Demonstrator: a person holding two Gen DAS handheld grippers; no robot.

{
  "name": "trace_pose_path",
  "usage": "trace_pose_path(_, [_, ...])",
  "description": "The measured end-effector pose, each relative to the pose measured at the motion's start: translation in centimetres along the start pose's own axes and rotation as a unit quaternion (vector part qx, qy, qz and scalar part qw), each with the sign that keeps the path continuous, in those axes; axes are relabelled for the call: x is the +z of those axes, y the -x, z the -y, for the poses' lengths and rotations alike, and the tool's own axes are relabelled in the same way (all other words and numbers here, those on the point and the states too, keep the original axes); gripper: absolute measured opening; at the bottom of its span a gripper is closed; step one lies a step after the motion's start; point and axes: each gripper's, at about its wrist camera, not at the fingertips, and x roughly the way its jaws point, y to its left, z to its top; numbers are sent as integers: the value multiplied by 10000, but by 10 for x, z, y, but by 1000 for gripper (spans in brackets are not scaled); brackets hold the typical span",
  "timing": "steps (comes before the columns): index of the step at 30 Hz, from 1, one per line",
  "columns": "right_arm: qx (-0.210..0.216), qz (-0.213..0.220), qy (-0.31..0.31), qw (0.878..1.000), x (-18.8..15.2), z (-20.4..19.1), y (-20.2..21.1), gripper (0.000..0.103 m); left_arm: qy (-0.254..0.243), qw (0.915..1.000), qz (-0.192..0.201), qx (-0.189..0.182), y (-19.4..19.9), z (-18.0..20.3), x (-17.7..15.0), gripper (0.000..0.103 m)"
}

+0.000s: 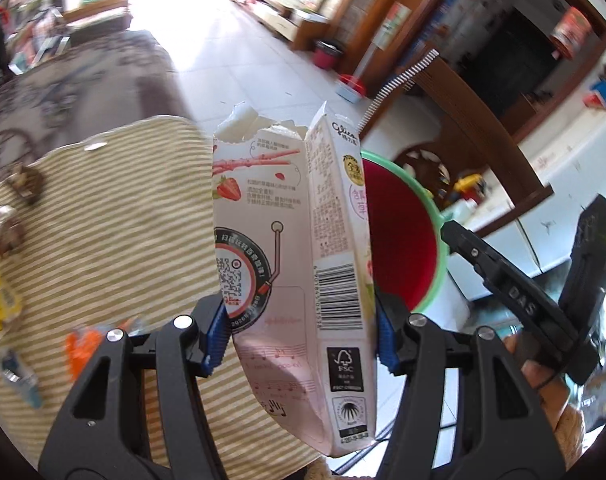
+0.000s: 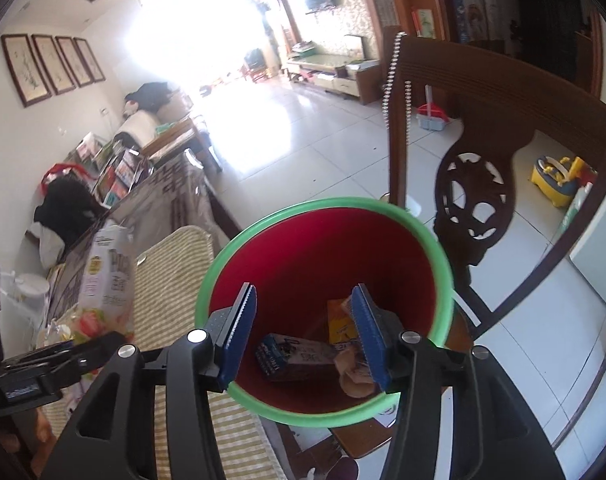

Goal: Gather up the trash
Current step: 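Open the right tool to drop the cup in the bucket while the left drops the strawberry carton, then move the left tool back to the table and grasp the blue-white wrapper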

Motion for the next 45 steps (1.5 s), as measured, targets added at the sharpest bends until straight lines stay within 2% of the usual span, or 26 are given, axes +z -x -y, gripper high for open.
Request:
trace_pose_path(4, [-153, 66, -228, 9996, -6, 20, 15, 52, -232, 9992, -214, -261, -28, 26, 11, 56])
trace_pose_path(10, [-350, 113, -467, 9982, -16, 37, 37, 52, -493, 9969, -396, -460, -58, 55, 21, 57])
trace_pose_path(11, [-380, 124, -498, 9980, -18, 40, 40, 53, -514, 9966, -430, -471, -61, 58, 23, 58])
trace_pose_path(12, [-393, 129, -522, 9978, -20, 40, 43, 53, -500, 9966, -453, -464, -63, 59, 23, 66])
trace_pose_path(14, [-393, 133, -544, 9977, -22, 41, 46, 53, -410, 9972, -389, -493, -61, 57, 24, 71])
trace_pose_path(20, [-251, 133, -432, 9987, -19, 22, 41, 53, -416, 9981, -77, -445, -25, 42, 20, 71])
trace_pose_path(24, [-49, 19, -207, 9998, -16, -6, 27, 53, -160, 9992, 164, -313, 4, 14, 14, 71])
trace_pose_path(29, [226, -217, 102, 9995, -19, -52, 4, 53, 456, 9980, 424, -85, 41, -41, 3, 71])
trace_pose_path(36, [438, -517, 568, 9961, -46, -126, -9, 53, 1261, 9896, 626, 309, 85, -137, -23, 71])
trace_pose_path(45, [599, -844, 896, 9906, -88, -209, -10, 54, 1846, 9775, 713, 735, 133, -243, -58, 71])
